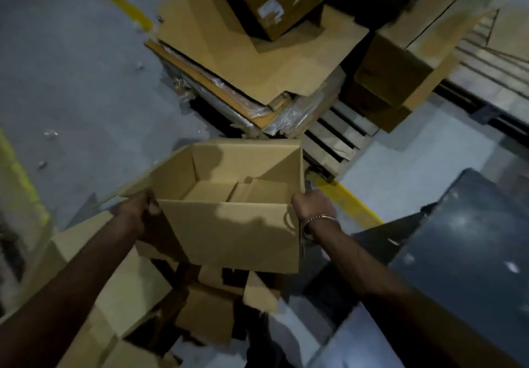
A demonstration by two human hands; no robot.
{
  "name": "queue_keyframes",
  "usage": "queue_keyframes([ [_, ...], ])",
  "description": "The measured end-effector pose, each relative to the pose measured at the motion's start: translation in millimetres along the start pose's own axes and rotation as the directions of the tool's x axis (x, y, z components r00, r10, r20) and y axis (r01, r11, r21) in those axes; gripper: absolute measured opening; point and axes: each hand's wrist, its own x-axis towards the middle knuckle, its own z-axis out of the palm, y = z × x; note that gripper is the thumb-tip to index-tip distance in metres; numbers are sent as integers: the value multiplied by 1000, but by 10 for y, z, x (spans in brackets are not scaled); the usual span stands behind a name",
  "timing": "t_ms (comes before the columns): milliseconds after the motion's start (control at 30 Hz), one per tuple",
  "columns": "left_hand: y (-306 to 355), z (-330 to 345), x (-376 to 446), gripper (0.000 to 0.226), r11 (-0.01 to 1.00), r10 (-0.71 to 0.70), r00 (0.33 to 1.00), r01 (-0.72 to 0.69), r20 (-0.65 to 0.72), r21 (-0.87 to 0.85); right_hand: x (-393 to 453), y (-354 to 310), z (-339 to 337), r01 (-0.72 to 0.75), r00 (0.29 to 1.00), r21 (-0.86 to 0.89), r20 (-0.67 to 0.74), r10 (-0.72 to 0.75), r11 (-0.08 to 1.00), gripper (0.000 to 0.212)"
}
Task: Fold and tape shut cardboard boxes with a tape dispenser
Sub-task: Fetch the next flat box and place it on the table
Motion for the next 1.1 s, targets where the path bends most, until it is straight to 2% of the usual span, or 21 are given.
queue_keyframes([
  [33, -55, -156, -319, 109, 1000, 23, 999, -23, -29, 9, -273, 27, -175, 36, 999, 4, -23, -36, 999, 33],
  [100, -180, -347, -858, 116, 982, -39, 991, 14, -130, -186, -821, 88, -568, 165, 983, -36, -74, -167, 986, 33],
  [133, -280, -444, -1154, 116, 959, -61, 988, 17, -145, -284, -1100, 168, -756, 186, 977, -62, -96, -191, 981, 32],
  [200, -355, -520, -2205, 107, 931, -39, 992, -8, -121, -364, -1624, 364, -1142, 214, 967, -80, -120, -223, 973, 29],
  [300, -482, -522, -3366, 84, 927, 84, 985, -132, -150, -350, -2296, 782, -1743, 262, 948, -42, -175, -265, 964, 42],
  [367, -671, -452, -3970, 84, 920, 133, 980, -178, -148, -349, -2663, 1167, -2101, 274, 943, 1, -198, -268, 962, 48],
  [433, -882, -327, -4484, 87, 907, 184, 980, -199, -75, -371, -2938, 1624, -2427, 286, 934, 76, -245, -260, 955, 53],
  [567, -1185, 99, -5332, 103, 920, 240, 968, -201, 77, -337, -3368, 2572, -2947, 204, 912, 177, -393, -121, 963, 67],
  [667, -1460, 414, -5786, 99, 927, 319, 926, -260, 204, -270, -3580, 3305, -3165, 135, 896, 284, -444, 5, 949, 70],
  [733, -1670, 656, -5959, 97, 942, 317, 898, -260, 306, -213, -3694, 3747, -3233, 80, 877, 356, -469, 104, 931, 67],
  [833, -1987, 956, -5918, 104, 968, 252, 861, -222, 442, -119, -3841, 4286, -3190, -12, 827, 443, -500, 258, 897, 64],
  [933, -2349, 1234, -5573, 119, 962, 150, 827, -249, 541, 114, -3977, 4643, -3049, -86, 791, 519, -483, 375, 850, 65],
  [1000, -2401, 1240, -5696, 90, 927, 109, 813, -290, 572, 236, -4049, 4763, -2940, -103, 775, 600, -452, 442, 794, 56],
  [1033, -2352, 1221, -5847, 78, 907, 135, 821, -328, 555, 264, -4053, 4829, -2891, -95, 767, 646, -437, 469, 757, 54],
  [1100, -2295, 1168, -5931, 69, 907, 128, 860, -302, 494, 292, -4083, 4898, -2819, -54, 748, 747, -409, 522, 663, 49],
])
